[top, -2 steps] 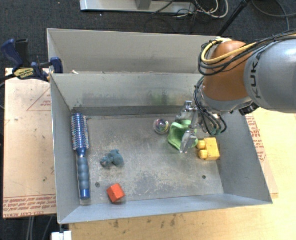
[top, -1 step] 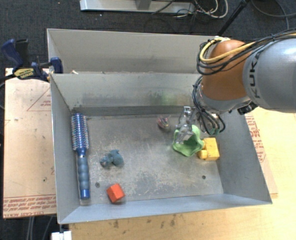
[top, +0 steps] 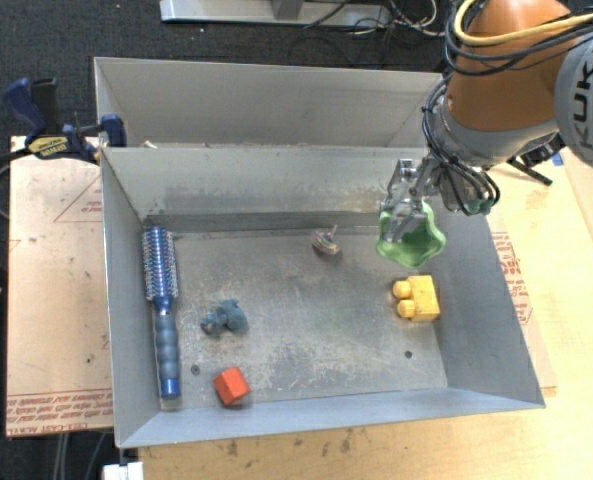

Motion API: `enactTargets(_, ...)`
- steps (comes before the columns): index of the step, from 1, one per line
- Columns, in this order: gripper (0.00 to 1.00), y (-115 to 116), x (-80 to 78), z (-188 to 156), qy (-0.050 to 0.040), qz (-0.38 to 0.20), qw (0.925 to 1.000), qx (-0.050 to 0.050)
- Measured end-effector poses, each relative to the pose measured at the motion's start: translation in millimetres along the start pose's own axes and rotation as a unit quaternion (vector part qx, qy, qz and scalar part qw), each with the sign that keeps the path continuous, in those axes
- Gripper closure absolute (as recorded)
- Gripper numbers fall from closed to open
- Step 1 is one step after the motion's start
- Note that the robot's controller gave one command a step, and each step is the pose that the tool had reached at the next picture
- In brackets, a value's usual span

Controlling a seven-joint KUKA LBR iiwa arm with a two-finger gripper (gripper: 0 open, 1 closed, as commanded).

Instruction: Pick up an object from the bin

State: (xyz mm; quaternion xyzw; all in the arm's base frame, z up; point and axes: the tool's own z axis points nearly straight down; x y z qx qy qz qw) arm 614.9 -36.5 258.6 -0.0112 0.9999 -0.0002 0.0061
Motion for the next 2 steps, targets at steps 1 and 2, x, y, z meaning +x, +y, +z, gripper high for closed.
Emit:
enactTargets(1, 1.00, -29.2, 3.2, 142.1, 0.0058, -0.010, 0.9999, -0.001)
enactTargets(2, 1.00, -16.2, 2.4, -3.4, 0.0004, -0.119, 0.9929, 0.000)
